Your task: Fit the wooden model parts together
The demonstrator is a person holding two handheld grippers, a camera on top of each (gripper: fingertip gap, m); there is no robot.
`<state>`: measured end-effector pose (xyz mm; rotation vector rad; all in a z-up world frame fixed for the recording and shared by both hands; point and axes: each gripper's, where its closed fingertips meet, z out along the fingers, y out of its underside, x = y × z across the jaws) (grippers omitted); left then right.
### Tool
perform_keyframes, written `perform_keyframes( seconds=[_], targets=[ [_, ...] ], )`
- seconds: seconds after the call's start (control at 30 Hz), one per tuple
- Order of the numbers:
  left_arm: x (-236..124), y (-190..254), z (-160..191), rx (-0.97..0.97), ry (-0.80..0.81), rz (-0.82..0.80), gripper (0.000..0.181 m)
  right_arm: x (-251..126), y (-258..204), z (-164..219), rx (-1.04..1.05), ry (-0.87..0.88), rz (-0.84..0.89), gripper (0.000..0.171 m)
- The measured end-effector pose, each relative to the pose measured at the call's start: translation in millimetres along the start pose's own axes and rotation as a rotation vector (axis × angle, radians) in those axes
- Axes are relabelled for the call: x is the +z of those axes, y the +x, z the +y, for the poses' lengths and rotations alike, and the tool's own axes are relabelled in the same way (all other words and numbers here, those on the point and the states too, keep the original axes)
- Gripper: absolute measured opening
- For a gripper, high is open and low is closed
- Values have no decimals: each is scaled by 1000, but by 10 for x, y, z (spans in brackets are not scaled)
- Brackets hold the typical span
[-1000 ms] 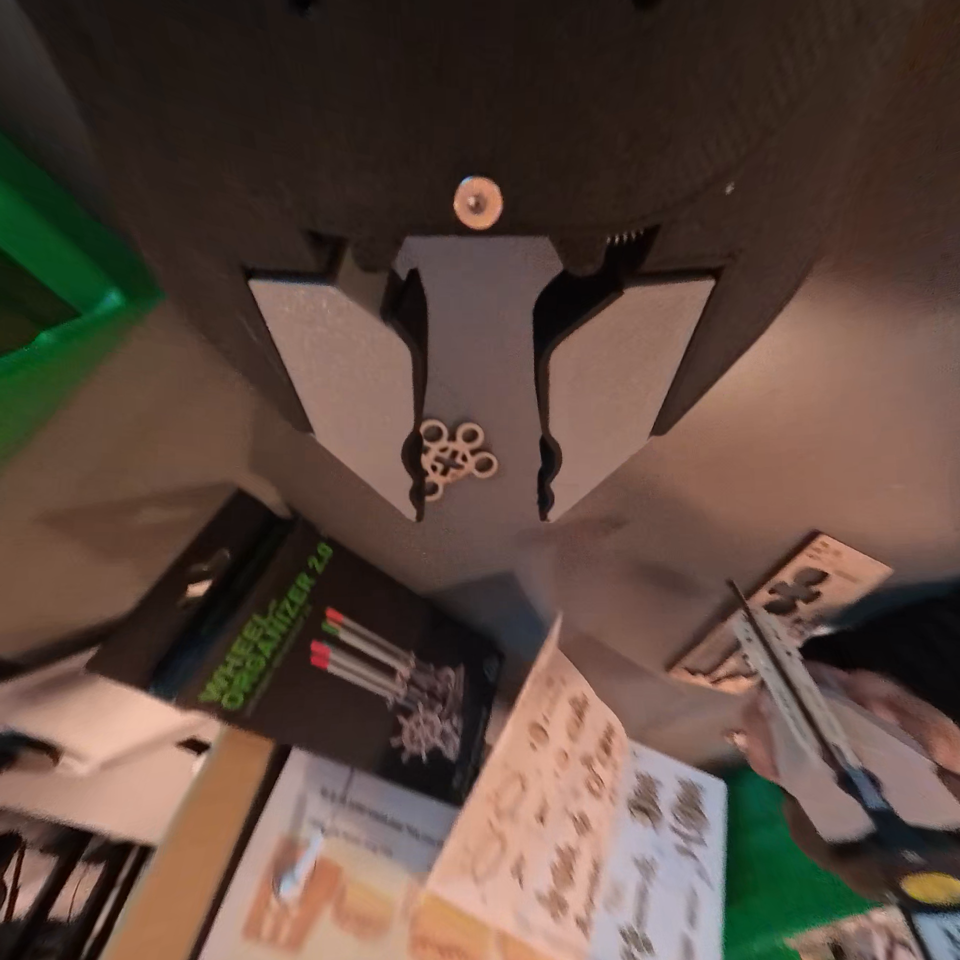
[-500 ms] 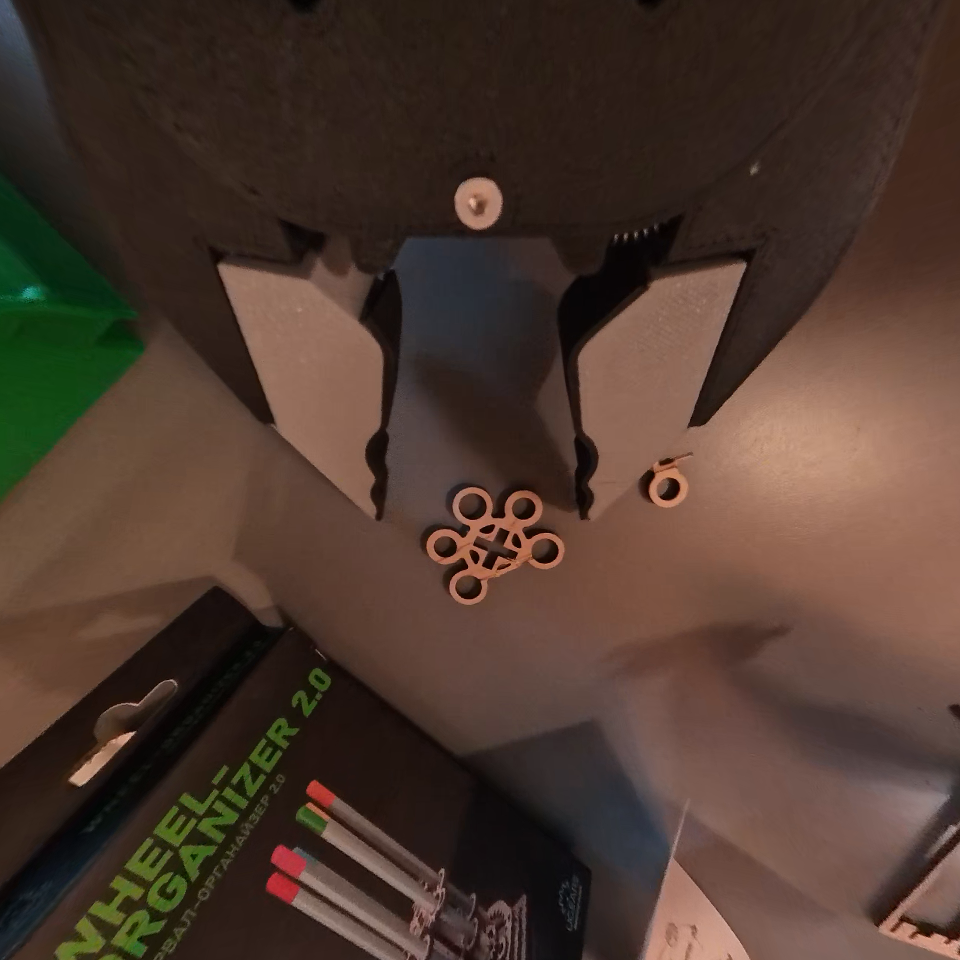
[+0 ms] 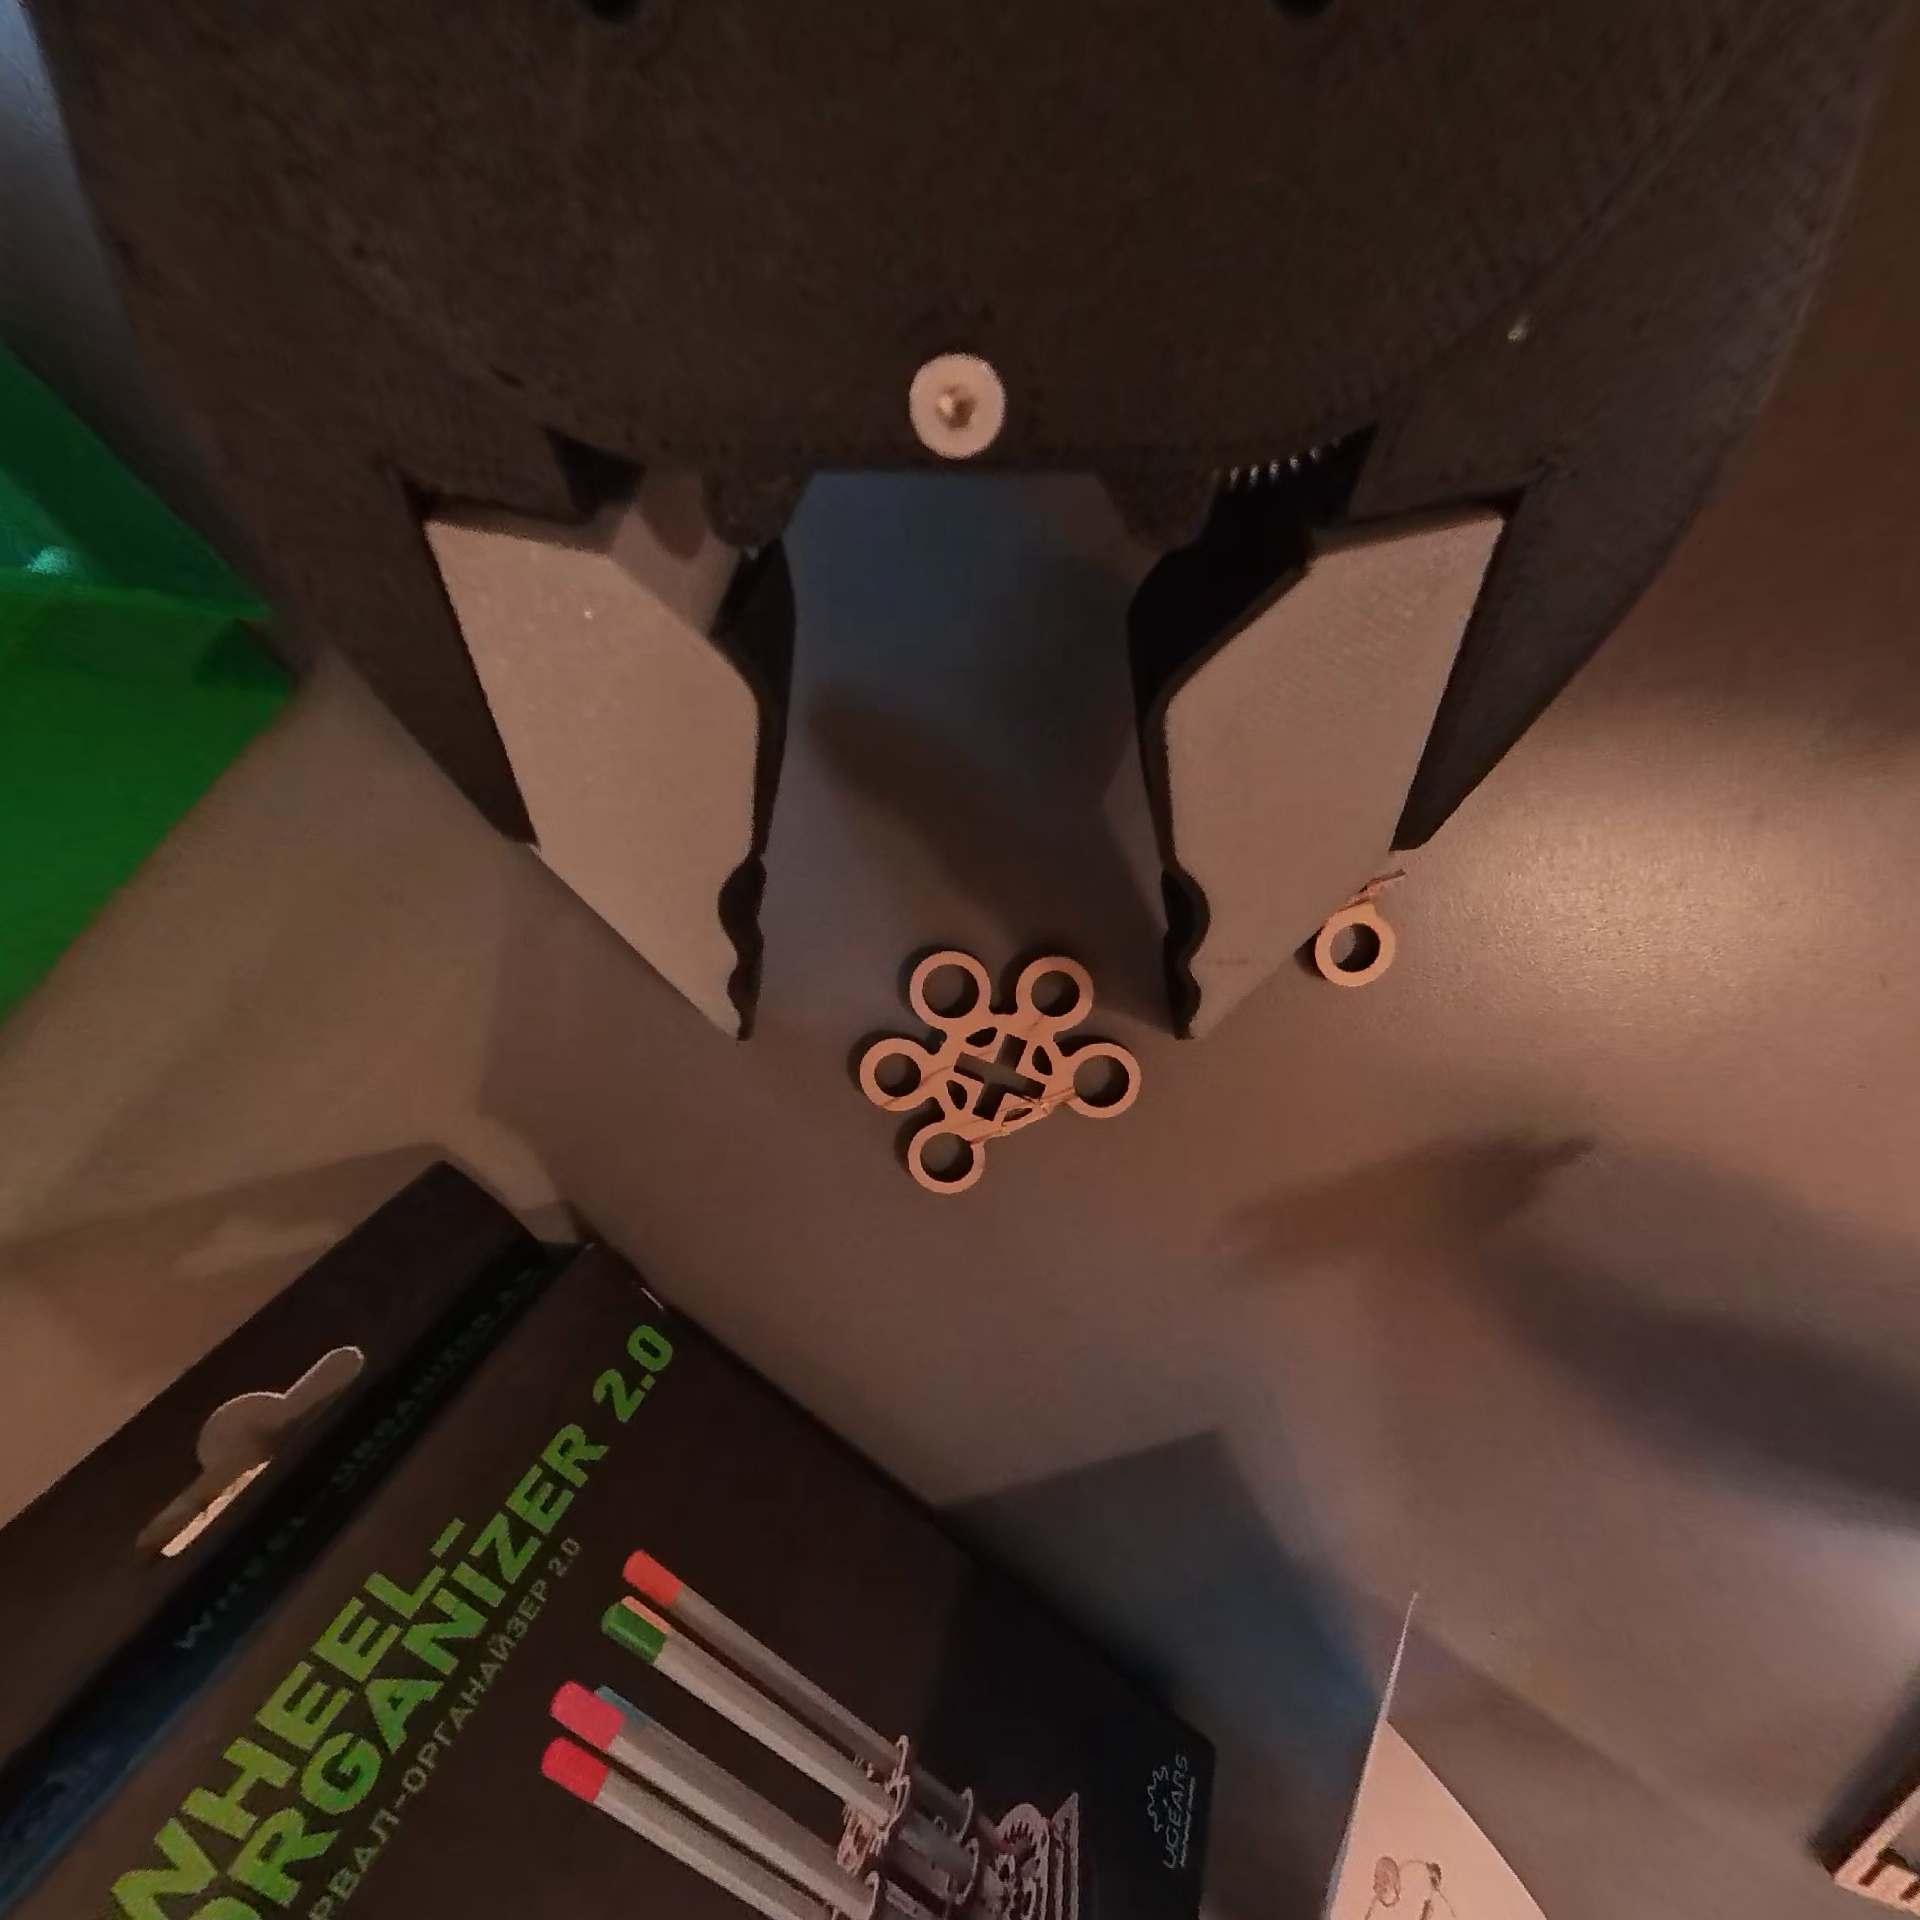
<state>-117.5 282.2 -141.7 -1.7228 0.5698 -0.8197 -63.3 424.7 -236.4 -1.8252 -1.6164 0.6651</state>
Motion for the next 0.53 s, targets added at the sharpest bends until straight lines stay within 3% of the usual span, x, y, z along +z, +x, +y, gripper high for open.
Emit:
perform_keyframes(
  seconds=[0.53],
  targets=[
    [8, 174, -34, 22, 26, 42, 0, -6, -14, -33, -47, 18, 31, 70]
  ],
)
